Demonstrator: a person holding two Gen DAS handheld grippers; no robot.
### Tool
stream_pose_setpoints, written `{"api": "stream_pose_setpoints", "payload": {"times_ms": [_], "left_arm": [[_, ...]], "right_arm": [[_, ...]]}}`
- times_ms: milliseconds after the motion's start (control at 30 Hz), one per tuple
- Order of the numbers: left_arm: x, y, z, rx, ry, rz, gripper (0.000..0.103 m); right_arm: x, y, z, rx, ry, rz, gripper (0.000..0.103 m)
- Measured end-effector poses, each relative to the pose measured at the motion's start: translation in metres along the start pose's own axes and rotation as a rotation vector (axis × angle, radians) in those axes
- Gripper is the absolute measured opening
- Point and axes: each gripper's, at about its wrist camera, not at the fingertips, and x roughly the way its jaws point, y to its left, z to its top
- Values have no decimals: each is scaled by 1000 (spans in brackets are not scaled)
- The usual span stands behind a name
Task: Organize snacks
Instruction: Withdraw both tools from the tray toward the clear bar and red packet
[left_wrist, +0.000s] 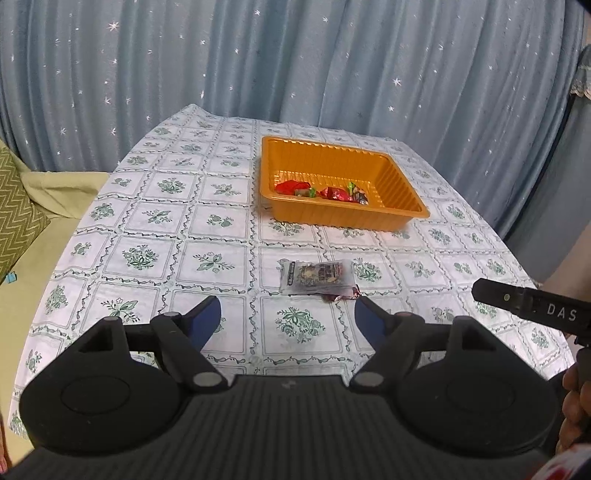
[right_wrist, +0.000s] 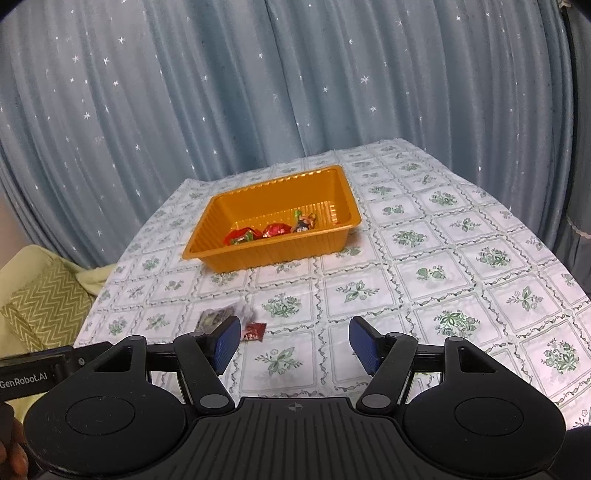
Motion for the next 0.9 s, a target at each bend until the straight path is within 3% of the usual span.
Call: {"api": "stream_pose_setpoints", "payload": {"times_ms": [233,733,900], "left_arm": [[17,-2,8,136,49,-38,80],[93,-9,23,598,156,-154,80],[123,-8,23,667,173,-163,80]], "right_arm": [[13,-2,-4,-56,40,6,65],[73,-7,-18,-268,169,52,65],[94,-10,-23,-274,201,59,65]]}}
